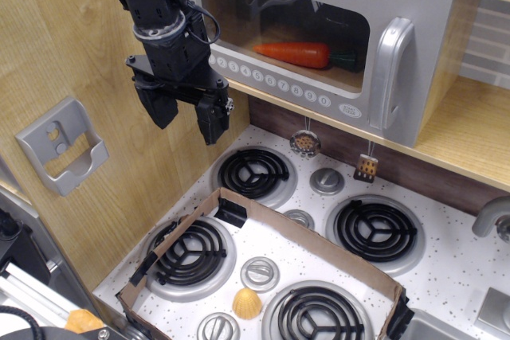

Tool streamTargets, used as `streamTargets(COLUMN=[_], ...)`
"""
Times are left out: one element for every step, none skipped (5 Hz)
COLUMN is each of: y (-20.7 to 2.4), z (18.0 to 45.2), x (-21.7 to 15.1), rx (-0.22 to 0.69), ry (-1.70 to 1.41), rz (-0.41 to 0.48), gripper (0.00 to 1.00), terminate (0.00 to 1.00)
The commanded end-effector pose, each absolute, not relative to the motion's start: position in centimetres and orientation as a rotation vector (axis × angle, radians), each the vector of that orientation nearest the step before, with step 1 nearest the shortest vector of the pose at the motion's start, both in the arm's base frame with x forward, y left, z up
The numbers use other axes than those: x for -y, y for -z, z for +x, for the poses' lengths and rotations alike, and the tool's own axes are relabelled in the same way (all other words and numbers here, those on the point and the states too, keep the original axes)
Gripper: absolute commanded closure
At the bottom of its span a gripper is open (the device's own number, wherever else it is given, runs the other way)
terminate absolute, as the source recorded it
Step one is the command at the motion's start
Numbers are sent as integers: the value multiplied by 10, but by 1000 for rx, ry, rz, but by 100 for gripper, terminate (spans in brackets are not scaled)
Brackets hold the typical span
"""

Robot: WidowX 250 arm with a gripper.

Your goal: Open microwave

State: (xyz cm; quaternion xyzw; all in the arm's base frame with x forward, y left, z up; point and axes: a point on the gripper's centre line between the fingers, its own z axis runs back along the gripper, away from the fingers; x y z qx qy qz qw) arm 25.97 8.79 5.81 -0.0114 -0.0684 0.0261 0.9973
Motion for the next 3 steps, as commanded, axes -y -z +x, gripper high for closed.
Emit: streamTargets(y=[-58, -78, -88], z=[260, 266, 273], x=[-88, -70, -47], rx=[137, 156, 183], ry=[-52, -70, -50], rz=[-23, -21, -8], gripper=[0, 0, 0], terminate=[0, 0, 0])
